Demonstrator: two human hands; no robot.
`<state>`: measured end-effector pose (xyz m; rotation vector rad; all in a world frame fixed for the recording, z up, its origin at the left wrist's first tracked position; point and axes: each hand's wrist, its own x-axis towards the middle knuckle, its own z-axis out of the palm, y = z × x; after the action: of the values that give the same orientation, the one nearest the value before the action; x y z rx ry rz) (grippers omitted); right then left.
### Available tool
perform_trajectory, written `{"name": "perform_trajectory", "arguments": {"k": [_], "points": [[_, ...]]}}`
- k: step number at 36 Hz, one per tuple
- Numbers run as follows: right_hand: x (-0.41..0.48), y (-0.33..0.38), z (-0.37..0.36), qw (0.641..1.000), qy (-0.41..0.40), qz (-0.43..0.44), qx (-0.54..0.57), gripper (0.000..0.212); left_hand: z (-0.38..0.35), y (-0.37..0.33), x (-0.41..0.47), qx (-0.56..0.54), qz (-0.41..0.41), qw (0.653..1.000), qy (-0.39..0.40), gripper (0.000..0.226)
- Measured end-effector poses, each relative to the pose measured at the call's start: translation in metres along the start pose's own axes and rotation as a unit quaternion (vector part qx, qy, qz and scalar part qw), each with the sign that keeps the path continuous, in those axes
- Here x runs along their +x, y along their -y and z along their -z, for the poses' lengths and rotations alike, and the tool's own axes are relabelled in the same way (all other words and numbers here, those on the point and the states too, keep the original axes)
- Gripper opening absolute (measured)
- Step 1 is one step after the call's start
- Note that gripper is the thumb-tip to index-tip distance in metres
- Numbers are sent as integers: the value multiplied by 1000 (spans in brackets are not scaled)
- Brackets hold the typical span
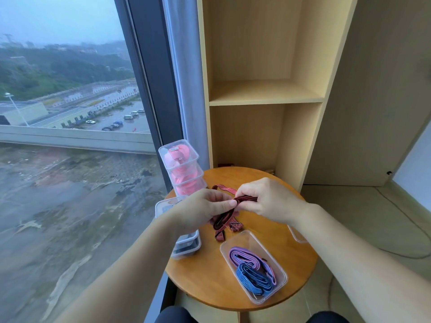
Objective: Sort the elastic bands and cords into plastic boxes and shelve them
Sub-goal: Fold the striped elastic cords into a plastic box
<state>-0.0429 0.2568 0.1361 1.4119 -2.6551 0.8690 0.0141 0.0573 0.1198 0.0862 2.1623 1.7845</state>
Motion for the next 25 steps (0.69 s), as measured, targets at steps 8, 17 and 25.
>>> {"name": "perform_trajectory", "arguments": {"k": [8,17,25], "points": [[-2,-3,-11,999,-36,-31,-18,16,-5,3,6,-87,-22,991,-95,16],[-4,-5,-21,998,-36,-12,-46,38,-15,-1,7,-262,-69,951,-151,15],[-7,-9,-26,999,-29,-24,-5,57,-11,0,12,-391,-83,896,-191,19]]}}
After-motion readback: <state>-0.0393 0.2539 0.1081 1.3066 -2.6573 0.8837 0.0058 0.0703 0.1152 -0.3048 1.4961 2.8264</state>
